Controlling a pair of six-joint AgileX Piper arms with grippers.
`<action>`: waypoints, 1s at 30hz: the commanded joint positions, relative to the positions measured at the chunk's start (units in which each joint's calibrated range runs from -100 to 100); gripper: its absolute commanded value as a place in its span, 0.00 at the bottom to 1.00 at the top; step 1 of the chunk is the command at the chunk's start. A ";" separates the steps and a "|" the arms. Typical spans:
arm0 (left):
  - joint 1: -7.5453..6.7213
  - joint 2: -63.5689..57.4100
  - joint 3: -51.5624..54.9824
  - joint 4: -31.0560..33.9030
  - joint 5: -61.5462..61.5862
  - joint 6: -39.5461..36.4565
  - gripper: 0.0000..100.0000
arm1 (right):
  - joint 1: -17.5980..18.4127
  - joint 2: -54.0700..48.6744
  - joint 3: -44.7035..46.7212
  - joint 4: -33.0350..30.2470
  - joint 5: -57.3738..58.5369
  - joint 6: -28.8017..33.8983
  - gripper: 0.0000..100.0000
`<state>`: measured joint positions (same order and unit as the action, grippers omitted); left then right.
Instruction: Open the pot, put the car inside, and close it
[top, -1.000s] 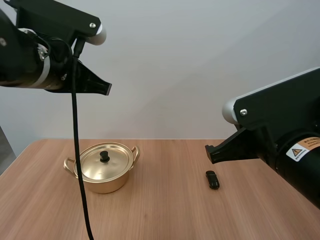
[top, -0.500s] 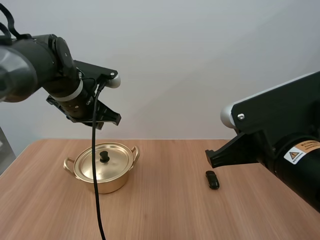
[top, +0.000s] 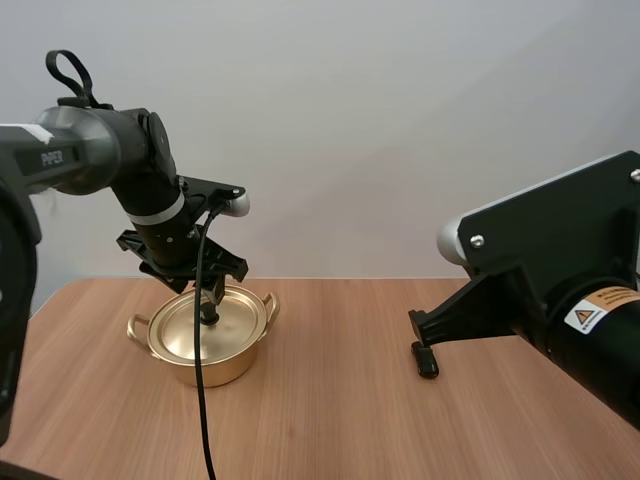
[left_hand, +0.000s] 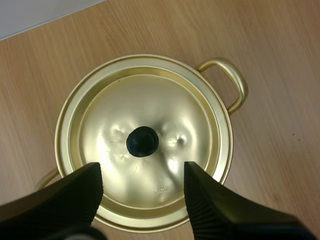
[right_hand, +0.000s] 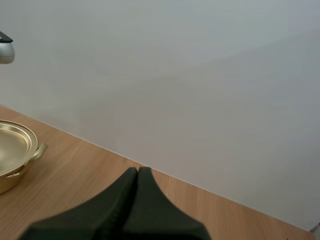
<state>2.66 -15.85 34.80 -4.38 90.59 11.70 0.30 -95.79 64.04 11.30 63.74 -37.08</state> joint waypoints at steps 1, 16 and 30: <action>-0.01 1.67 -0.02 -0.03 -0.78 0.17 0.81 | -0.01 0.03 0.07 0.02 -0.05 -0.07 0.00; -0.01 8.15 -0.18 -0.03 -7.90 1.53 0.78 | -0.07 0.03 0.07 -1.61 0.56 -0.07 0.00; -0.01 10.09 -0.18 -0.03 -7.52 2.62 0.04 | -0.48 0.03 0.07 -2.09 0.98 -0.07 0.00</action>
<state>2.66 -5.76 34.69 -4.38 82.50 14.07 -0.18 -95.79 64.04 9.20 64.68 -37.08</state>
